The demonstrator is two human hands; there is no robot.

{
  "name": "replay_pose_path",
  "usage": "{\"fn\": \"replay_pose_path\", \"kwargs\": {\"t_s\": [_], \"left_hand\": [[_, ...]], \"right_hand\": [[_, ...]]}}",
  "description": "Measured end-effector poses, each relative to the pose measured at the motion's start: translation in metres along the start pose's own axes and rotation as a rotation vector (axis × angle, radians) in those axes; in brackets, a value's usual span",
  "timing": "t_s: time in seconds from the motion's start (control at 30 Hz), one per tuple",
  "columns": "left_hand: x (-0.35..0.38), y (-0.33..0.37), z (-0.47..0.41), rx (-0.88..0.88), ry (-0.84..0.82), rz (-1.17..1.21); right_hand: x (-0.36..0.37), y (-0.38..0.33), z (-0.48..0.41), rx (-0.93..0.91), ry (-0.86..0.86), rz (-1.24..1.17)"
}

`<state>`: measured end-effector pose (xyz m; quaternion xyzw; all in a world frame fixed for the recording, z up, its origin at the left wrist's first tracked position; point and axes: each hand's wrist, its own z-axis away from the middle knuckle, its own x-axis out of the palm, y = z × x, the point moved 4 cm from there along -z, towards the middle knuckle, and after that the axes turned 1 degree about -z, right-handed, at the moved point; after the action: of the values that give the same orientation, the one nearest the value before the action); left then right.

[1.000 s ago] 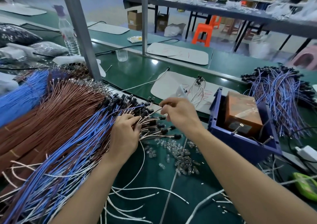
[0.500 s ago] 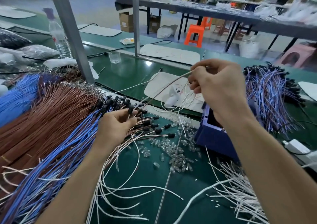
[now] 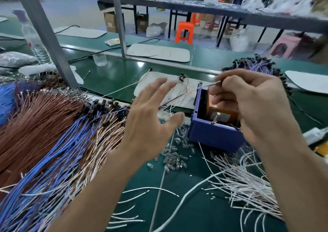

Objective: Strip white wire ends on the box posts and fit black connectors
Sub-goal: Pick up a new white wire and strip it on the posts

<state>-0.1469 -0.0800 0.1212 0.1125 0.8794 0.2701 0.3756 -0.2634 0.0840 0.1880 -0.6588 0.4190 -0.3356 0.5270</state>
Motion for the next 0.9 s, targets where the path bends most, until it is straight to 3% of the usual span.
{"fn": "replay_pose_path", "kwargs": {"t_s": [0.07,0.13,0.2,0.43,0.57,0.7,0.73,0.83,0.9], "left_hand": [[0.022,0.010,-0.009,-0.026,-0.146,0.098],[0.046,0.009,-0.012,-0.150,-0.355,0.417],[0.065,0.005,-0.011,-0.213,-0.457,0.582],[0.095,-0.012,0.001,-0.350,-0.543,0.431],[0.101,-0.005,0.006,-0.381,-0.499,0.367],[0.116,0.028,0.015,-0.283,-0.601,0.385],[0.123,0.038,0.017,-0.252,-0.618,0.386],[0.145,0.063,0.025,-0.203,-0.631,0.414],[0.155,0.069,0.028,-0.223,-0.635,0.448]], "right_hand": [[-0.016,0.008,0.007,0.037,0.016,-0.042],[-0.038,0.021,0.013,0.076,0.042,-0.072],[-0.063,0.036,0.019,0.125,0.075,-0.090],[-0.137,0.091,0.047,0.289,0.182,-0.121],[-0.161,0.119,0.062,0.412,0.217,0.082],[-0.169,0.103,0.070,0.214,0.199,0.889],[-0.161,0.093,0.071,0.140,0.184,0.951],[-0.124,0.087,0.075,-0.035,0.033,0.843],[-0.106,0.095,0.077,-0.064,-0.055,0.796]]}}
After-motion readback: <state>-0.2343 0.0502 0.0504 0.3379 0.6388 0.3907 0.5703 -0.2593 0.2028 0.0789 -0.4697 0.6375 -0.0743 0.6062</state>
